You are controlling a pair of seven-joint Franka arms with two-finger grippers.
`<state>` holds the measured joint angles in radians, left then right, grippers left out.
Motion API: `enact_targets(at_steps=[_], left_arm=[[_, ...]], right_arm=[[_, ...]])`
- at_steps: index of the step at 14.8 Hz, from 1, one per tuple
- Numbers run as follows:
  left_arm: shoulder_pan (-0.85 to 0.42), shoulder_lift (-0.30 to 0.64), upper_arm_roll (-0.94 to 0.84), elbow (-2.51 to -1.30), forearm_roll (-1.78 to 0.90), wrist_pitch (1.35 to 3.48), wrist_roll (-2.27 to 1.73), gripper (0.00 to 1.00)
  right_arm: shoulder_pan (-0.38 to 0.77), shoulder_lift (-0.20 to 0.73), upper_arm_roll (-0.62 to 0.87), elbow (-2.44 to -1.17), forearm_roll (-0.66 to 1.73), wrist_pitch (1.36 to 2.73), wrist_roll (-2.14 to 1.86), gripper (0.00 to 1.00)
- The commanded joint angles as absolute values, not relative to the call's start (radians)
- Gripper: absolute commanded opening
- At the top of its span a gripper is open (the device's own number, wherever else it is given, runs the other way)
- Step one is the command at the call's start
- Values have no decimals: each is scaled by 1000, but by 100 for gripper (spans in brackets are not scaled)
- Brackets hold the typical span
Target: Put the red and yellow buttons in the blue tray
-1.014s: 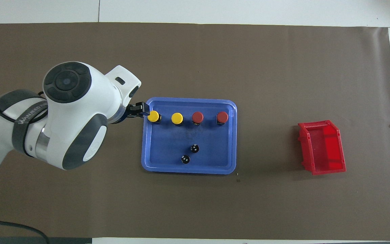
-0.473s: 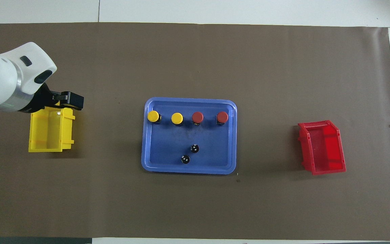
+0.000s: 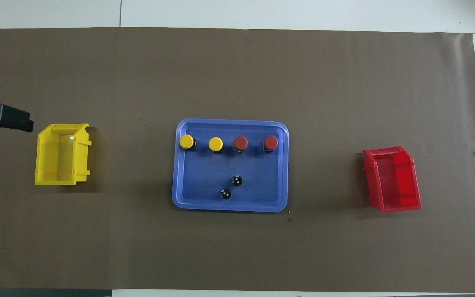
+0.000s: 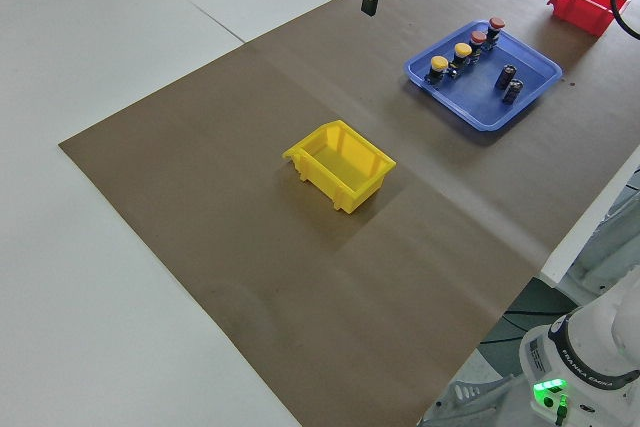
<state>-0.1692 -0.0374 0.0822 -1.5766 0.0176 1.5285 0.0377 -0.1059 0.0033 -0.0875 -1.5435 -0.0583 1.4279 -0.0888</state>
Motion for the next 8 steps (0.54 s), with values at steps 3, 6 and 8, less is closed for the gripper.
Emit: enact_targets(at_steps=[3, 6, 8], left_arm=[[-129, -37, 75, -1548, -6, 1503, 74, 100], [-140, -70, 71, -1610, -6, 1561, 71, 100], [-138, -72, 69, -1621, -6, 1563, 72, 100]], right_arm=[[-104, -8, -87, -1560, -43, 1445, -89, 100], [-104, -8, -87, -1560, -43, 1445, -89, 100], [-104, -8, -89, -1560, -43, 1447, -89, 100]])
